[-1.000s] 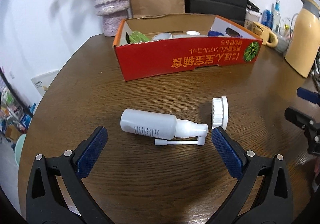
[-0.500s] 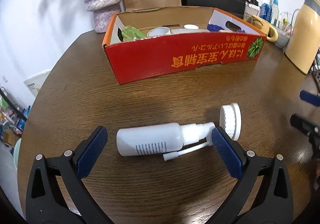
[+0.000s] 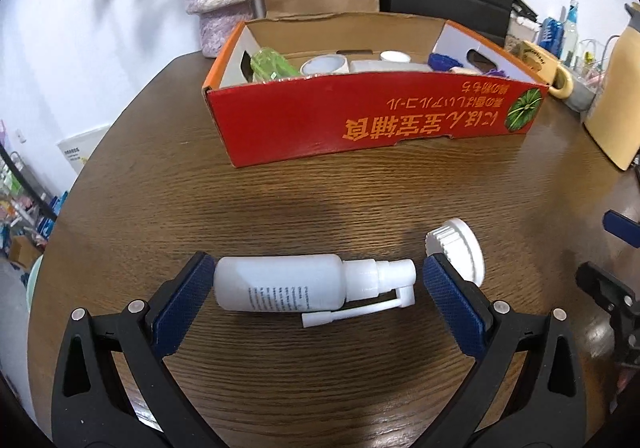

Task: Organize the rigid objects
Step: 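Grasp the white spray bottle lying on the table with the left gripper, then grasp the round white cap with the right gripper while the left gripper holds the spray bottle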

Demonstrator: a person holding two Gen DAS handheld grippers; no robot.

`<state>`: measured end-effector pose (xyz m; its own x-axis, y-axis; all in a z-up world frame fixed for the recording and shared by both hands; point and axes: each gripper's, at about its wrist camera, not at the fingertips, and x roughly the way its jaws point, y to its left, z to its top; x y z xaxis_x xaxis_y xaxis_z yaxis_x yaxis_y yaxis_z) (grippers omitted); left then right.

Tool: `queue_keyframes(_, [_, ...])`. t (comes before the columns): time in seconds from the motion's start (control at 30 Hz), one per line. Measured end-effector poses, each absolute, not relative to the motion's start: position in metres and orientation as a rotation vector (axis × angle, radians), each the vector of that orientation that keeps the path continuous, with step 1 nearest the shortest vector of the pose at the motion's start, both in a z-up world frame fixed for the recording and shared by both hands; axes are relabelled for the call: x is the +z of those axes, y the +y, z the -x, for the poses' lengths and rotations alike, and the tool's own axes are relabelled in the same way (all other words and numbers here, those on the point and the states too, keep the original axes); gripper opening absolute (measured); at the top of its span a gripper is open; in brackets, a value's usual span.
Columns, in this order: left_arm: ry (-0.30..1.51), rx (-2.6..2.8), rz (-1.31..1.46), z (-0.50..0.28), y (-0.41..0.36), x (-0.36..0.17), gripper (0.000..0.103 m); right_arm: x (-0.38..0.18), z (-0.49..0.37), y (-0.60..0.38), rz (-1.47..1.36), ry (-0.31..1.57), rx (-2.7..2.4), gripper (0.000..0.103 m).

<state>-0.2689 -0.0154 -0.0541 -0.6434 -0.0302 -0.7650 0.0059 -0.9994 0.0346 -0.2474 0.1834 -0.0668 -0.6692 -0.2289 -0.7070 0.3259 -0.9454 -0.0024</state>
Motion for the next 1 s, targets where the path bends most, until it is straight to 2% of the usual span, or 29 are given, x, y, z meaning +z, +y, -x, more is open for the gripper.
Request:
queue_keyframes(0.37, [0.035,-2.787,-1.399,0.275,-0.022,-0.069,0.103,-0.067,0.248,0.185,-1.082,0.168,-2.605,0.089])
queue_keyframes(0.4, [0.044,-2.797,-1.392,0.274,-0.023,-0.068,0.096,-0.067,0.248,0.185,-1.082,0.167,-2.605,0.089])
queue_keyframes(0.7, [-0.015,-2.856,-1.303,0.260,-0.020,-0.054,0.096,-0.069,0.251,0.186,-1.103,0.160,-2.603,0.089])
queue_keyframes(1.0, [0.039,-2.864,-1.242,0.255,-0.037,-0.042,0.096,-0.071,0.252,0.181,-1.128,0.196,-2.612,0.089])
